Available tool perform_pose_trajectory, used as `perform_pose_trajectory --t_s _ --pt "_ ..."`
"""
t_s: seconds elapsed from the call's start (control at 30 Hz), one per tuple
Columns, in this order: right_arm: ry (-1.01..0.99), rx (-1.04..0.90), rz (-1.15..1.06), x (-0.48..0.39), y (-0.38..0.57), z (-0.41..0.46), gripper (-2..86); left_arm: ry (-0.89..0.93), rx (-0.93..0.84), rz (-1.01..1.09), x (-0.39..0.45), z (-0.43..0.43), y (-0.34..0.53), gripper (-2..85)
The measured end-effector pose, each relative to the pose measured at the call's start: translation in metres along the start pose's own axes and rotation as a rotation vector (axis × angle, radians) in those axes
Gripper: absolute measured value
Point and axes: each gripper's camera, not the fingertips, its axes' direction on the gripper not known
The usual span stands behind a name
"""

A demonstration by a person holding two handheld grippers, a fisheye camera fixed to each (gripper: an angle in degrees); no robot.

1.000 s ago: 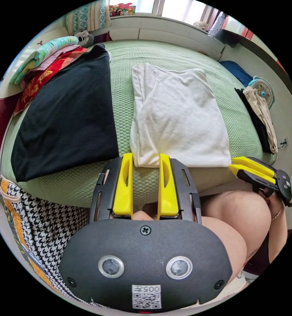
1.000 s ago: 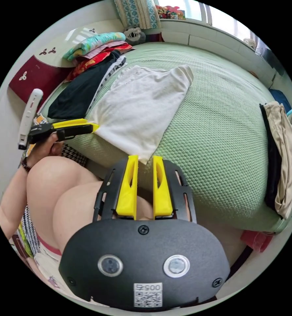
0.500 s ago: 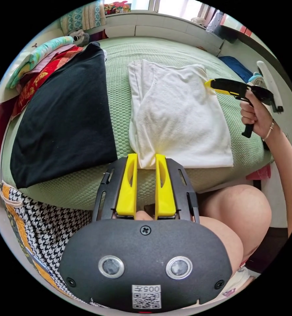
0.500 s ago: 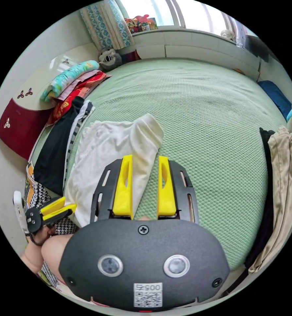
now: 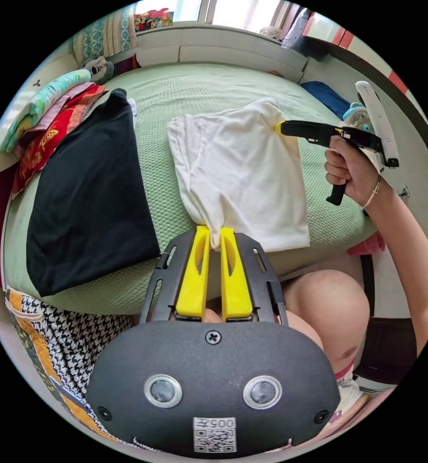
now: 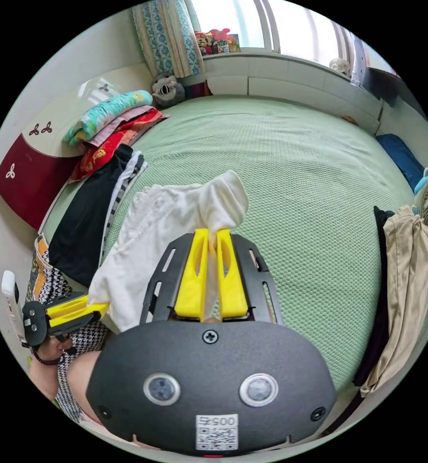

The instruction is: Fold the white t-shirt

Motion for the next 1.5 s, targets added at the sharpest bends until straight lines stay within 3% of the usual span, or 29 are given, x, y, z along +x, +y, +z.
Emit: perform_pose_trajectory --t_s 0.5,0.87,0.97,1.03,1.13,1.2,1.37,1.5 --pt "0.239 0.186 -0.079 0.042 0.032 -0.193 1.7 0.068 0.21 0.2 0.153 -0.115 0.001 5.1" --pt "0.54 0.281 -0.007 0.186 0.034 -0.332 2.6 0.223 0.388 0.381 0.319 -0.156 -0.037 5.3" --pt "0.627 0.216 0.082 0.241 0.027 -0.32 4.0 0.244 0.354 0.365 0.363 -0.131 -0.06 5.9" --pt "0.693 0.088 0.201 0.281 0.026 -0.297 5.7 0.238 0.219 0.382 0.397 -0.082 -0.077 6.4" --pt "0.611 -0.105 0.499 0.344 0.052 -0.261 5.9 0.223 -0.021 0.365 0.415 -0.024 -0.079 5.8" --pt "0.534 -0.046 0.51 0.352 0.073 -0.25 5.9 0.285 0.028 0.367 0.409 -0.028 -0.072 5.6" --pt "0.389 0.024 0.283 0.308 0.114 -0.233 7.5 0.283 0.178 0.428 0.377 -0.072 -0.064 3.7" --pt "0.364 -0.041 0.249 0.281 0.143 -0.208 7.9 0.245 0.223 0.409 0.336 -0.093 -0.065 3.1"
